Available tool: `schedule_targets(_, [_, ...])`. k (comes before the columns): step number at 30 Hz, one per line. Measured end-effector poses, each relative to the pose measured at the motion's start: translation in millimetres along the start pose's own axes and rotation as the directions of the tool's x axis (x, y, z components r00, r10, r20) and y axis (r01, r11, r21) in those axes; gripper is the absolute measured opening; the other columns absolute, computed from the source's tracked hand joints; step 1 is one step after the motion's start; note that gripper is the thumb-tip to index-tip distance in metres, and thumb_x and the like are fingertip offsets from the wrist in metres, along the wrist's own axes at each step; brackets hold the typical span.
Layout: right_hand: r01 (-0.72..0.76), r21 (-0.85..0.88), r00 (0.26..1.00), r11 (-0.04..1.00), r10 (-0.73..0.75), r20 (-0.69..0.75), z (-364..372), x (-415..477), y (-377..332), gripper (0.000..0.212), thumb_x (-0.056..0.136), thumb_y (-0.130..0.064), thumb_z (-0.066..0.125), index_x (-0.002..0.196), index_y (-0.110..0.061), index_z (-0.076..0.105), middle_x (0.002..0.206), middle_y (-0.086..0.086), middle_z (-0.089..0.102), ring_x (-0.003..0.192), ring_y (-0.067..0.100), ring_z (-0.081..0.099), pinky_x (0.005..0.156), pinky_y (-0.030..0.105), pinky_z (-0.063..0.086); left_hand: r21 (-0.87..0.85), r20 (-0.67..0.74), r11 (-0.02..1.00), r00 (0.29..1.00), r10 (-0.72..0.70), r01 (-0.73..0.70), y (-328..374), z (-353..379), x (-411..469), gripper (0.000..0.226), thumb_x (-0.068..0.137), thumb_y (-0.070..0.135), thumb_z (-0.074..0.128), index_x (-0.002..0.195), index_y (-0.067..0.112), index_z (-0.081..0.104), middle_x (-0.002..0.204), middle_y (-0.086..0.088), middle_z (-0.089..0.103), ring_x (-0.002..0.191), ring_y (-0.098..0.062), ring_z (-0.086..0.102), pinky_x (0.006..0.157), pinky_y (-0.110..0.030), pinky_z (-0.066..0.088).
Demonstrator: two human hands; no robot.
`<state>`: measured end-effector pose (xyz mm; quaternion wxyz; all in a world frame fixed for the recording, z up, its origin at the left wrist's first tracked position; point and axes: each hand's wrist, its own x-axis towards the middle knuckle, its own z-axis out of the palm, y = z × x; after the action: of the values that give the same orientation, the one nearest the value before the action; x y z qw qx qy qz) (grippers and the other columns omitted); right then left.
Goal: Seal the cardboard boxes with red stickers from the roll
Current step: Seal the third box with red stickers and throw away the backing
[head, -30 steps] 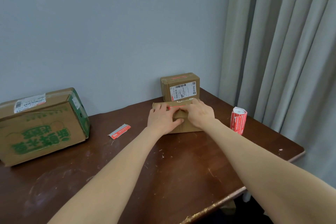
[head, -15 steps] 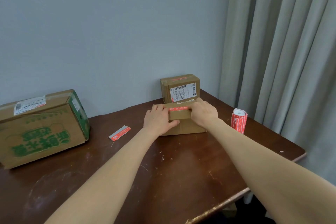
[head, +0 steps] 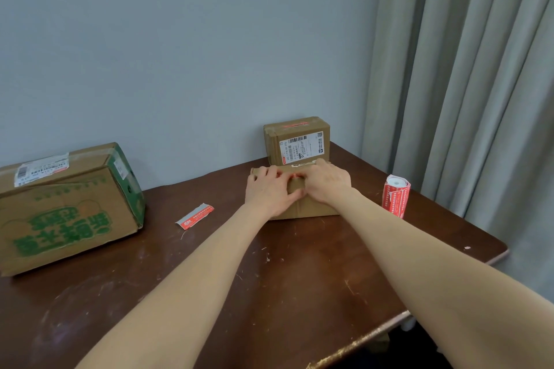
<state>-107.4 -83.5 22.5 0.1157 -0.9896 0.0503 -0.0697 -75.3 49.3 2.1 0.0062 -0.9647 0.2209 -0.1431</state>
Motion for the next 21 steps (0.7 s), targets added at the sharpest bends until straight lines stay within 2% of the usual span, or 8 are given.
schedule_targets(4, [-0.027, -0.032, 0.999, 0.999, 0.025, -0.044, -2.8, -3.4, 5.3, 0.041, 0.097, -0.021, 0.035, 0.134, -0.027, 0.053, 0.129, 0.009, 0.047, 0.117, 0.029, 0.048, 0.092, 0.039, 0.041, 0.008, -0.020, 0.998, 0.998, -0.062, 0.063, -6.9, 2.9, -3.1, 0.072, 0.088, 0.071, 0.027, 0.138, 0.024, 0.046, 0.140, -0.003, 0.044, 0.129, -0.024, 0.036, 0.103, -0.040, 0.031])
schedule_targets(9, [-0.056, -0.016, 0.993, 0.998, 0.054, -0.109, -1.5, -6.3, 8.2, 0.040, 0.097, -0.018, 0.035, 0.131, -0.024, 0.056, 0.126, 0.010, 0.046, 0.113, 0.029, 0.047, 0.086, 0.038, 0.041, -0.039, -0.041, 0.997, 0.997, -0.072, 0.070, -9.8, -0.4, -2.0, 0.068, 0.090, 0.068, 0.028, 0.140, 0.026, 0.043, 0.142, -0.003, 0.042, 0.130, -0.024, 0.035, 0.104, -0.041, 0.031])
schedule_targets(13, [-0.106, -0.006, 0.990, 0.994, 0.105, -0.094, -2.0, -8.8, 9.8, 0.039, 0.098, -0.017, 0.034, 0.132, -0.015, 0.054, 0.127, 0.011, 0.047, 0.115, 0.030, 0.046, 0.090, 0.040, 0.041, -0.036, 0.047, 0.996, 0.996, -0.079, 0.081, -13.5, 0.7, -3.9, 0.063, 0.091, 0.068, 0.026, 0.142, 0.035, 0.039, 0.145, -0.005, 0.039, 0.133, -0.026, 0.031, 0.105, -0.043, 0.029])
schedule_targets(21, [-0.084, -0.010, 0.994, 0.996, 0.084, -0.064, -1.9, -8.7, 14.5, 0.042, 0.097, -0.017, 0.035, 0.134, -0.028, 0.052, 0.125, 0.010, 0.047, 0.114, 0.029, 0.046, 0.086, 0.038, 0.041, -0.034, 0.079, 0.996, 0.994, -0.075, 0.078, -15.9, -1.9, -5.4, 0.069, 0.091, 0.068, 0.025, 0.144, 0.027, 0.037, 0.150, -0.004, 0.034, 0.137, -0.027, 0.026, 0.107, -0.044, 0.028])
